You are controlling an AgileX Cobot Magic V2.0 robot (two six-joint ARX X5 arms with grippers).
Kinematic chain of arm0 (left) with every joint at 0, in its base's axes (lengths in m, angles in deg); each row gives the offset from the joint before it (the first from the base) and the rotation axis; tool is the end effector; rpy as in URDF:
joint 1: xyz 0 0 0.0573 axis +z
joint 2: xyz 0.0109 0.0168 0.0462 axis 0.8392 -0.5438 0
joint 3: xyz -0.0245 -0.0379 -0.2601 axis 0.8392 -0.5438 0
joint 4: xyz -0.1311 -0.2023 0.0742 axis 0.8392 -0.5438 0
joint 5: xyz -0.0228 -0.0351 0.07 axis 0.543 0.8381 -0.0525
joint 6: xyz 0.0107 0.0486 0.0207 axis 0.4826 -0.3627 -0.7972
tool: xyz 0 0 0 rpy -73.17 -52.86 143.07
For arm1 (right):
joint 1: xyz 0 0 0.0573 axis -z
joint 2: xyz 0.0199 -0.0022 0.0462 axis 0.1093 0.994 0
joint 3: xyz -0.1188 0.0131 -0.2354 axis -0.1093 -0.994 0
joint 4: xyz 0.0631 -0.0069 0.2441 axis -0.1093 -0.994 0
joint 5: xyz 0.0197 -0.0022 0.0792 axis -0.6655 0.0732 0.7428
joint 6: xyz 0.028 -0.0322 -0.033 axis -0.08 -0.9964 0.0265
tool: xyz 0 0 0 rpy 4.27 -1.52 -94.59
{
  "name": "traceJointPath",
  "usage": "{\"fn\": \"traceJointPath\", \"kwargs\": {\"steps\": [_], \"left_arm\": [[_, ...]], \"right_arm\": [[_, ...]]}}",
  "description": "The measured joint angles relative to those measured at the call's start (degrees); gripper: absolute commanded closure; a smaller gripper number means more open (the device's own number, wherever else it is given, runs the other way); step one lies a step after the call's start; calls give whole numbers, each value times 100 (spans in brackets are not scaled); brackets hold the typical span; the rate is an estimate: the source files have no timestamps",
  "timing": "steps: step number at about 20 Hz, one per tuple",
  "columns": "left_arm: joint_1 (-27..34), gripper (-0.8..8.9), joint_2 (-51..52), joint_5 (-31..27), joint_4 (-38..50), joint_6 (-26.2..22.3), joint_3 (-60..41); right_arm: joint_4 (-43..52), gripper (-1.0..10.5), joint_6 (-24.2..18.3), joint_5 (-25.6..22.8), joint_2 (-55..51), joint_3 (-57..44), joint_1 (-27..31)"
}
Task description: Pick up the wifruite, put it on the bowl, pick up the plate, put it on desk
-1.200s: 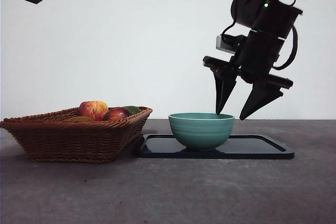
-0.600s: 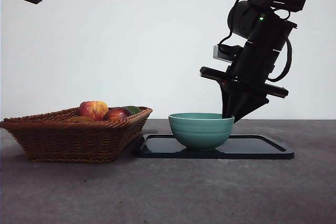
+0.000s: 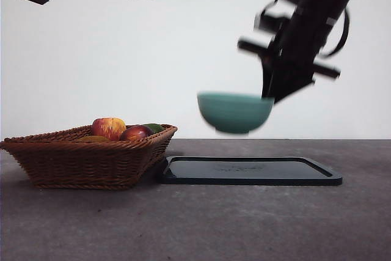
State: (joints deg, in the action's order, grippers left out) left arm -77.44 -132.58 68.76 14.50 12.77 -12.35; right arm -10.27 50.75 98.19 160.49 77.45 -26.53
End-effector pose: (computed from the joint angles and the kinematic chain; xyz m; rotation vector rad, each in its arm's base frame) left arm 0.1503 -0.0721 0.3270 -0.0918 0.7873 -0.8580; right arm 0.3399 0.1311 0.2568 0.1293 0.9532 0.3942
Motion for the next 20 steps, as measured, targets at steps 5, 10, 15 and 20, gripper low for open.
{"fn": "traceJointPath", "kwargs": {"steps": [5, 10, 15, 20], "left_arm": [[0, 498, 0, 0, 0, 0, 0], [0, 498, 0, 0, 0, 0, 0], [0, 498, 0, 0, 0, 0, 0], [0, 498, 0, 0, -2, 0, 0]], "right_arm": [[-769, 937, -221, -2, -1012, 0, -157], [-1427, 937, -380, -52, -2028, 0, -498], [-1543, 937, -385, -321, -2719, -546, -863], [-1307, 937, -361, -448, -3058, -1596, -1198]]}}
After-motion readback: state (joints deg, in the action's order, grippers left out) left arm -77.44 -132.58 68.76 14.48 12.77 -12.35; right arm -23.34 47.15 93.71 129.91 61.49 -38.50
